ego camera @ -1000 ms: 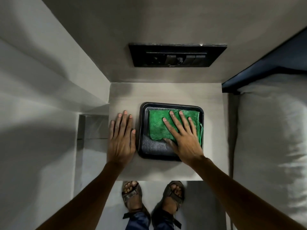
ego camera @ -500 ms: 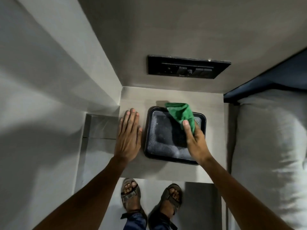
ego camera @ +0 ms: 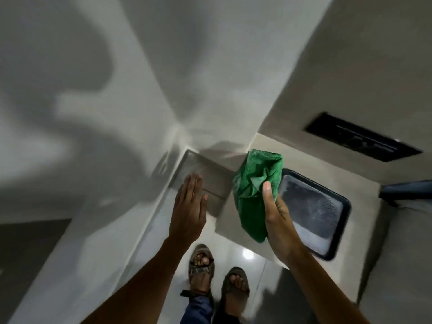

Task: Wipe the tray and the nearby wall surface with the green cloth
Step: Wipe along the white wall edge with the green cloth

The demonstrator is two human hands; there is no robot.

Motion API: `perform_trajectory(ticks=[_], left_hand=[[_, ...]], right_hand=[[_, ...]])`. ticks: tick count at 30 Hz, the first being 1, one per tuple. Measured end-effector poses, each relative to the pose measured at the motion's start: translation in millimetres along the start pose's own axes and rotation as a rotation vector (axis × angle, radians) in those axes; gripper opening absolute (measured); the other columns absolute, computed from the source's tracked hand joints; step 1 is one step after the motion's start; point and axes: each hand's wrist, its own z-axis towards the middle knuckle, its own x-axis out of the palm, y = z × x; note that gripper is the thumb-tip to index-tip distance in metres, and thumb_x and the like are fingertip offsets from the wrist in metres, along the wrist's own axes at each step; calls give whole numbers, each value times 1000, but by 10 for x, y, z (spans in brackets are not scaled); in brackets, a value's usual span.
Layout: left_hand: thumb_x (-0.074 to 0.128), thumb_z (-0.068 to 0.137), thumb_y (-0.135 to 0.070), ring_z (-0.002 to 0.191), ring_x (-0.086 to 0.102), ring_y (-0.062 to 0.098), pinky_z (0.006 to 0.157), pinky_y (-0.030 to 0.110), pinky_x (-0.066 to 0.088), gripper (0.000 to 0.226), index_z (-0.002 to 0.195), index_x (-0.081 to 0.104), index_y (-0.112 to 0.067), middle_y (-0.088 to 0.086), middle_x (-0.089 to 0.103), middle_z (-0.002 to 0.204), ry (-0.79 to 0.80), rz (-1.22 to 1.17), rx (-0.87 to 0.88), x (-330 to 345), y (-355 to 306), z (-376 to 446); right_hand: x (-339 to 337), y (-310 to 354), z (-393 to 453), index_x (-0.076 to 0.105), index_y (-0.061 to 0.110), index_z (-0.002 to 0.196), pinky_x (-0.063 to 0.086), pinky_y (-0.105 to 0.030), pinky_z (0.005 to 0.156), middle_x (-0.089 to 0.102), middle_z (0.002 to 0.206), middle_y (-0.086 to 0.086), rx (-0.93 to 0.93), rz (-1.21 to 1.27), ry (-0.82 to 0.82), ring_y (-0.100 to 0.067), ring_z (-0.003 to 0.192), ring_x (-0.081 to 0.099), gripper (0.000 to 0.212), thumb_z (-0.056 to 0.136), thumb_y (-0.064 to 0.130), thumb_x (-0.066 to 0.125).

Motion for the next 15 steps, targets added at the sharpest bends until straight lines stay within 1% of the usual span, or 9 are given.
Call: perform_trajectory(ticks=[2,3,5,7,8,10,12,14,15], left_hand=[[36,119,-34,172,20,22,137,47,28,60,174,26,-13,7,24,183,13,-12,-115,-71,318,-294],[34,119,-37,171,24,23,136,47,31,60,174,27,-13,8,26,182,14,-8,-144,-77,450,-427],[33,119,-39,168,32,28,133,48,37,61,173,30,-11,11,32,180,16,16,-200,-57,783,-761],[33,118,-41,166,36,30,131,49,40,62,172,31,-10,12,33,179,39,31,-242,15,1084,-1131],[32,118,-42,166,34,29,132,48,39,63,173,29,-11,11,31,180,51,36,-262,62,1207,-1283],[28,118,-46,168,30,27,133,44,34,65,174,24,-14,6,24,181,84,28,-324,183,1509,-1609],[26,117,-50,169,26,24,133,41,29,66,174,20,-18,4,21,181,93,15,-365,343,1759,-1849],[25,115,-54,169,23,20,134,37,25,68,174,19,-20,3,22,182,101,-21,-434,527,1967,-2027],[25,115,-56,169,22,18,135,37,24,69,174,21,-21,2,23,182,88,-41,-482,635,2074,-2124]], right_hand=[[350,-140,50,66,40,141,61,-48,109,78,138,5,35,-28,85,-22,129,75,40,109,57,50],[485,-196,76,66,40,141,61,-50,110,78,139,4,44,-49,122,-22,130,75,38,109,55,53],[793,-404,153,70,40,136,61,-48,108,80,136,3,70,-91,197,-22,127,76,35,102,46,66],[1041,-704,275,72,34,134,62,-49,106,82,130,-1,106,-132,226,-27,125,77,37,97,34,77],[1127,-849,360,72,31,133,62,-51,105,83,128,-3,122,-150,231,-30,123,77,37,97,29,79],[1324,-1211,521,71,31,129,60,-51,109,82,124,-3,156,-192,266,-29,120,76,26,103,26,71],[1505,-1536,702,66,37,123,59,-41,107,76,124,5,153,-289,310,-20,118,73,13,111,37,60],[1614,-1890,873,64,36,117,63,-22,88,74,118,4,80,-412,350,-15,108,72,14,113,42,52],[1644,-2085,966,65,32,112,63,-21,76,75,109,-1,28,-474,362,-17,95,73,16,113,42,53]])
